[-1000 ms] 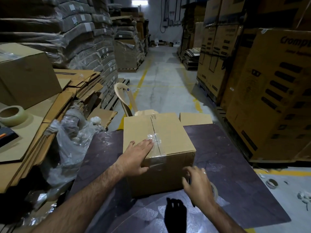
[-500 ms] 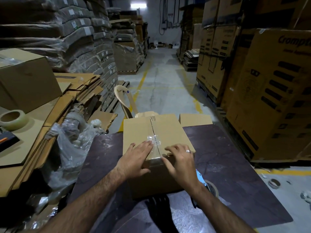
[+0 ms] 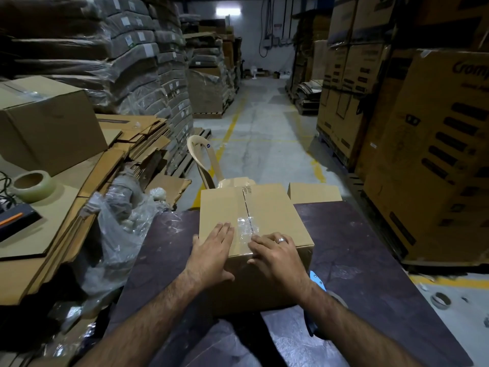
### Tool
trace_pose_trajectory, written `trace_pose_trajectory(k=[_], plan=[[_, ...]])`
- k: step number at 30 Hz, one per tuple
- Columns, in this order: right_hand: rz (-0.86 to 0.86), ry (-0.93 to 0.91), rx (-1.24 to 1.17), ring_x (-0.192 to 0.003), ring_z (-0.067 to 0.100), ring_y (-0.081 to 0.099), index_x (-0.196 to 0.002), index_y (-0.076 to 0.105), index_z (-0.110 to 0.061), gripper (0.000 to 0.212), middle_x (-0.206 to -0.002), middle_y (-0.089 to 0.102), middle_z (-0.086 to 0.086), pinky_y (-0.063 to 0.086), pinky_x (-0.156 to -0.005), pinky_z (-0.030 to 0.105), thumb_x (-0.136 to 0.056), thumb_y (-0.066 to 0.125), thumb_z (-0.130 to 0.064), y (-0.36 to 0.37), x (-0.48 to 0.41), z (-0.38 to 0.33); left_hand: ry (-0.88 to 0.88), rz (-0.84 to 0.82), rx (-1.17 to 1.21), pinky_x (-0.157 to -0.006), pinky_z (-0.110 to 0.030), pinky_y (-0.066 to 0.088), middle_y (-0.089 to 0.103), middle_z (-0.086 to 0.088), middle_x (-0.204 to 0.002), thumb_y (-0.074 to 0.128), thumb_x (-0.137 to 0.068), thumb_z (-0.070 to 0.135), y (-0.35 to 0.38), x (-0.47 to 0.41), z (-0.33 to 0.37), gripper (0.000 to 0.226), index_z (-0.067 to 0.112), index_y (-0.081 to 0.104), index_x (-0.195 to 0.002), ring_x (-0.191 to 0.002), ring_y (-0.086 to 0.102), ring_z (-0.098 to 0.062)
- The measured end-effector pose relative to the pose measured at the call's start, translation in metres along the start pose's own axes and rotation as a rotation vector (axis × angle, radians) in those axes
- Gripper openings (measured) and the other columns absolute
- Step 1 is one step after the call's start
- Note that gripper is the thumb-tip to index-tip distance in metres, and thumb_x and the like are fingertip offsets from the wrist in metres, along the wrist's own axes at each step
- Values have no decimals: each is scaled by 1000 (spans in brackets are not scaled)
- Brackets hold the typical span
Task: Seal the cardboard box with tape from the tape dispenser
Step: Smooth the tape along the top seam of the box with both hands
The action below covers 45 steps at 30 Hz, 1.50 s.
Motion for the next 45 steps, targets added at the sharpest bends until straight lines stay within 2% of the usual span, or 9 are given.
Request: trace_pose_trajectory(k=[5, 9, 16, 20, 24, 29, 33, 39, 45], plan=[[75, 26, 7, -87, 20, 61, -99, 65, -20, 46, -109, 70, -2, 39, -79, 35, -75, 60, -59, 10, 4, 3, 36, -31, 3, -113, -59, 21, -9, -1, -162, 74, -75, 45, 1, 3, -2, 115, 14, -6, -151, -148, -5, -19], [60, 31, 79, -92, 21, 61, -105, 54, -20, 68, -111, 67, 1, 31, -81, 35, -56, 78, -61, 19, 10, 0, 44, -32, 50, -114, -59, 17, -8, -1, -162, 75, -76, 41, 1, 5, -4, 113, 16, -6, -152, -148, -5, -19], [183, 36, 91, -85, 19, 58, -96, 59, -21, 53, -104, 70, -2, 33, -73, 35, -75, 56, -70, 11, 7, 3, 48, -29, 85, -115, -59, 16, -8, 0, -162, 76, -75, 40, 1, 5, -5, 113, 17, -4, -152, -148, -6, -18], [118, -24, 115, -101, 17, 49, -112, 52, -20, 67, -116, 68, 0, 31, -80, 34, -66, 64, -67, 19, 12, 1, 54, -23, 89, -116, -59, 17, -7, 0, -162, 75, -75, 42, 3, 4, -6, 113, 16, -4, -152, -148, -5, -18], [33, -35, 74, -99, 18, 57, -114, 51, -20, 77, -118, 66, 0, 33, -81, 33, -54, 78, -61, 20, 10, 2, 65, -8, 90, -115, -58, 16, -7, 0, -162, 74, -76, 43, 2, 4, -7, 112, 17, -5, -152, -148, -5, -18], [-84, -38, 93, -104, 17, 49, -118, 50, -22, 82, -123, 63, 0, 32, -81, 32, -51, 79, -57, 22, 13, 8, 65, -9, 94, -116, -57, 14, -8, 1, -162, 74, -76, 43, 1, 4, -6, 112, 17, -5, -152, -148, -6, -18], [-131, 7, 75, -104, 19, 59, -120, 50, -23, 83, -124, 63, 0, 32, -83, 34, -49, 80, -54, 25, 20, 15, 61, -12, 120, -116, -57, 12, -8, 1, -161, 74, -76, 42, 0, 5, -6, 113, 18, -6, -152, -148, -6, -17], [-39, 68, 94, -91, 17, 58, -107, 61, -23, 53, -112, 65, -3, 37, -76, 32, -73, 58, -65, 7, 9, 12, 52, -13, 137, -116, -57, 12, -10, 1, -161, 74, -76, 42, -1, 5, -7, 112, 18, -5, -152, -148, -8, -18], [-61, 16, 71, -102, 20, 58, -111, 63, -17, 38, -115, 66, 2, 33, -92, 38, -92, 43, -42, 2, 1, -18, 35, -35, 133, -118, -54, 9, -16, -4, -160, 73, -78, 42, 3, 5, -8, 115, 13, -10, -151, -147, -14, -22]])
Point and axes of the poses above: each hand's wrist, its own x-axis away from the middle knuckle, its own y-axis out of the palm, z = x × y, the point moved 9 cm from there along -x, towards the middle knuckle
